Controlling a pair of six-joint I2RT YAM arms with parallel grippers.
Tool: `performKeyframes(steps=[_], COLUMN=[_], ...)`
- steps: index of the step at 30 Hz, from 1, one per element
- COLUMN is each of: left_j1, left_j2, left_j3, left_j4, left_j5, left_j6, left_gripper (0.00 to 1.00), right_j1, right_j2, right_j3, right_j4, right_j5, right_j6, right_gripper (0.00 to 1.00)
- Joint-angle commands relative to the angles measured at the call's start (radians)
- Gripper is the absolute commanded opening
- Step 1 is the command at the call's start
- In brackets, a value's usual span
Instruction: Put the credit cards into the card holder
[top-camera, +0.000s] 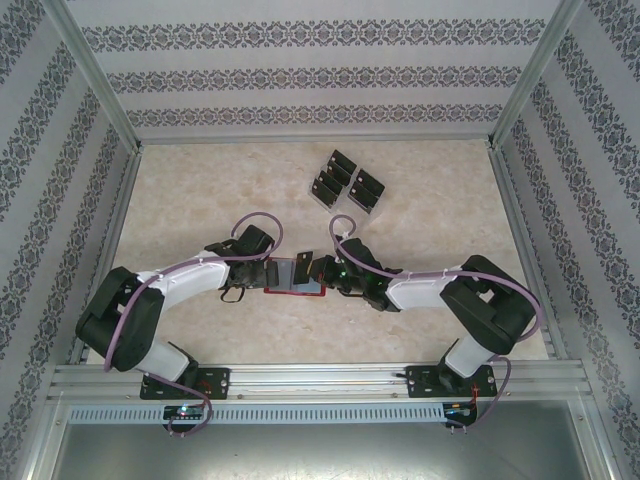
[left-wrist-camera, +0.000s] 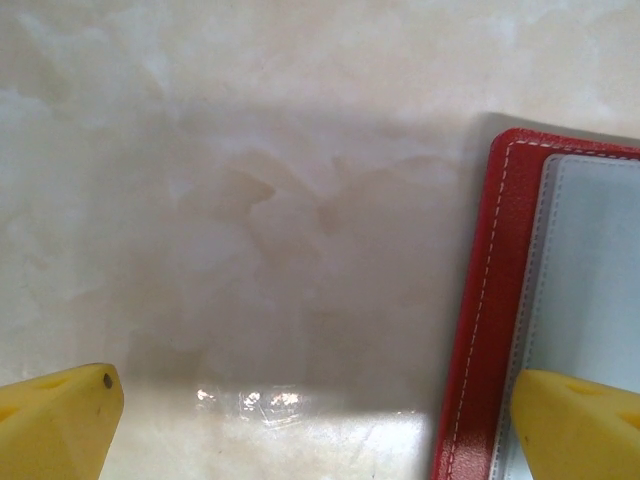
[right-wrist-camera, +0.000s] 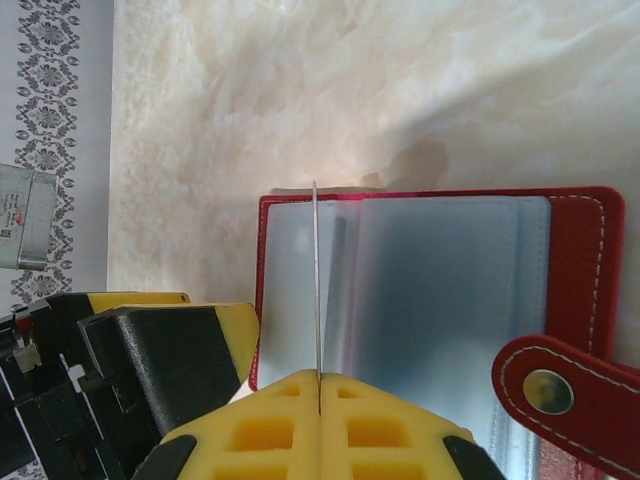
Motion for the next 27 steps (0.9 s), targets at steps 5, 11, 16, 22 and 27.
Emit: performKeyframes(steps=[5,11,16,22,27], left_j1=[0.010,0.010,0.010,0.011,0.009], left_j2=[0.019,0.022,0.021,0.009,-0.040], left_j3=[-0.018,-0.021,-0.022,-0.014,0.003], left_j4=[0.007,0.006,0.007,-0.011,-0.044], left_j5=[-0.004,-0.006,-0.007,-0.034,-0.078], left_j6=[0.019,0.019,0.015,0.019,0.024], left_gripper=[1.00,1.00,1.00,1.00,1.00], right_j1=[0.013,0.014,0.015,0.015,0.015], right_j2=[0.050,0.082,0.100,0.106,0.101], right_j3=[-0.020,-0.018,-0.022,-0.032,-0.047], right_j4=[0.083,0.124,0.155,0.177,0.187], right_j5=[0.010,-0.015,-0.034,-0.037,-0.033], right_j6=[0.029,0.046,0.059,0.076,0.081], right_gripper=[0.00,0.00,0.00,0.00,0.00])
